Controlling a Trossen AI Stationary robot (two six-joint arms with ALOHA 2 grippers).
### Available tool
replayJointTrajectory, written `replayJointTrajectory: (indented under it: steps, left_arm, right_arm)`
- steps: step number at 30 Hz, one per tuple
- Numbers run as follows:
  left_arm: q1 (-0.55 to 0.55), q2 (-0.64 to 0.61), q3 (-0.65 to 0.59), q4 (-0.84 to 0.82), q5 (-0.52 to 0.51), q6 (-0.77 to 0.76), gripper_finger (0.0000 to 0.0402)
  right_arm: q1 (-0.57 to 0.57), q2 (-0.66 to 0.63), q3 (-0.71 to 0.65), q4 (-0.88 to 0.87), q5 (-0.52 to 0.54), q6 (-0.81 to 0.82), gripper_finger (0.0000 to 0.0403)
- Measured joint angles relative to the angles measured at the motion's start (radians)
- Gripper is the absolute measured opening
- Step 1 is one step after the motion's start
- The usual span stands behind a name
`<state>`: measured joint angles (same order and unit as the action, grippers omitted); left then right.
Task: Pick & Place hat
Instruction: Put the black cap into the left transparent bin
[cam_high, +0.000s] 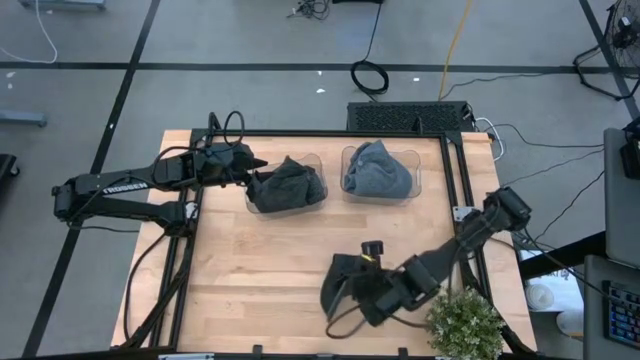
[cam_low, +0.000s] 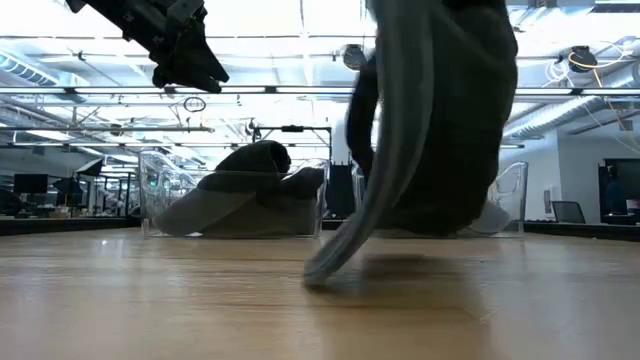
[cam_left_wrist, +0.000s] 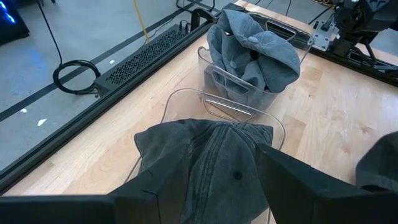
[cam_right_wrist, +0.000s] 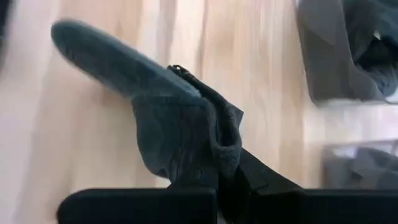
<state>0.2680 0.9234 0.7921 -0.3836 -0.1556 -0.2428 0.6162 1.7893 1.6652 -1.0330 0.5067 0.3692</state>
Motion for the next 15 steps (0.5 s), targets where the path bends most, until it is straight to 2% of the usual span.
replayJointTrajectory:
  steps: [4, 7, 10, 15]
  left_arm:
    - [0.000, 0.000, 0.000, 0.000, 0.000, 0.000, 0.0196]
    - [0.000, 0.000, 0.000, 0.000, 0.000, 0.000, 0.0196]
    - [0.000, 0.000, 0.000, 0.000, 0.000, 0.000, 0.0196]
    - [0.000, 0.000, 0.000, 0.000, 0.000, 0.000, 0.0196]
  right_arm:
    - [-0.060, 0.060, 0.120, -0.188, -0.074, -0.019, 0.0000]
    - [-0.111, 0.095, 0.178, -0.232, -0.088, -0.064, 0.0000]
    - [-0.153, 0.117, 0.178, -0.139, -0.086, -0.199, 0.0000]
    - [-0.160, 0.119, 0.123, 0.156, -0.088, -0.488, 0.0000]
